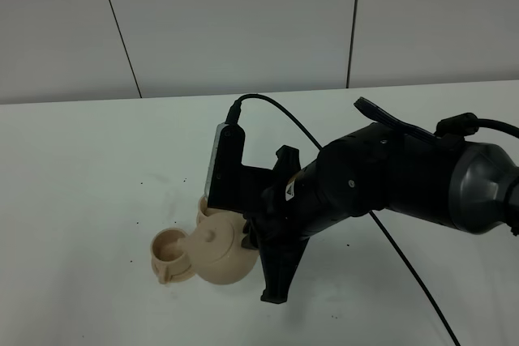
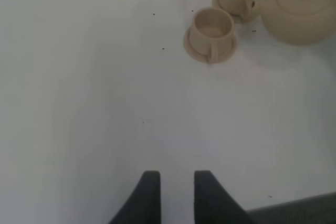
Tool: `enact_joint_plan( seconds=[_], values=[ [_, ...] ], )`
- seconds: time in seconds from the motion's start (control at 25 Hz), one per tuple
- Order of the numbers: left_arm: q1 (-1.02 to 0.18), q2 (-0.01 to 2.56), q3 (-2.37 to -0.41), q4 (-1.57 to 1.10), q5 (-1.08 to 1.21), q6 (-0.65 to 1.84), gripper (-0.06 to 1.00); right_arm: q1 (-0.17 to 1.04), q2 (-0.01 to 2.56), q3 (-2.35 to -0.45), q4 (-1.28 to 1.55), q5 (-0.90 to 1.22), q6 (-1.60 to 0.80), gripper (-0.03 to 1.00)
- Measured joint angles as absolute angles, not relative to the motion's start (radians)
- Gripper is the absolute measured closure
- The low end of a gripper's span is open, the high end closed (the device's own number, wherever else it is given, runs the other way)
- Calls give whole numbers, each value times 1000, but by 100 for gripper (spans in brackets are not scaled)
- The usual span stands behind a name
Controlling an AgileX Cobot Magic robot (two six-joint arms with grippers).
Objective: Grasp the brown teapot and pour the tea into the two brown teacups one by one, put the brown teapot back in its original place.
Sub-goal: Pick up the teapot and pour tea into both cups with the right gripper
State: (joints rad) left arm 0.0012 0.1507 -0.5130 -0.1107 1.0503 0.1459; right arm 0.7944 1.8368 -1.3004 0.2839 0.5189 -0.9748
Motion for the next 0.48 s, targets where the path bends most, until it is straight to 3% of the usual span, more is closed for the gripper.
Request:
enact_joint_plan(
  seconds=[0.48],
  values=[
    [1,151,-513,-111,1050,146,71,794,1894,-1437,234,561,-1007,87]
  ],
)
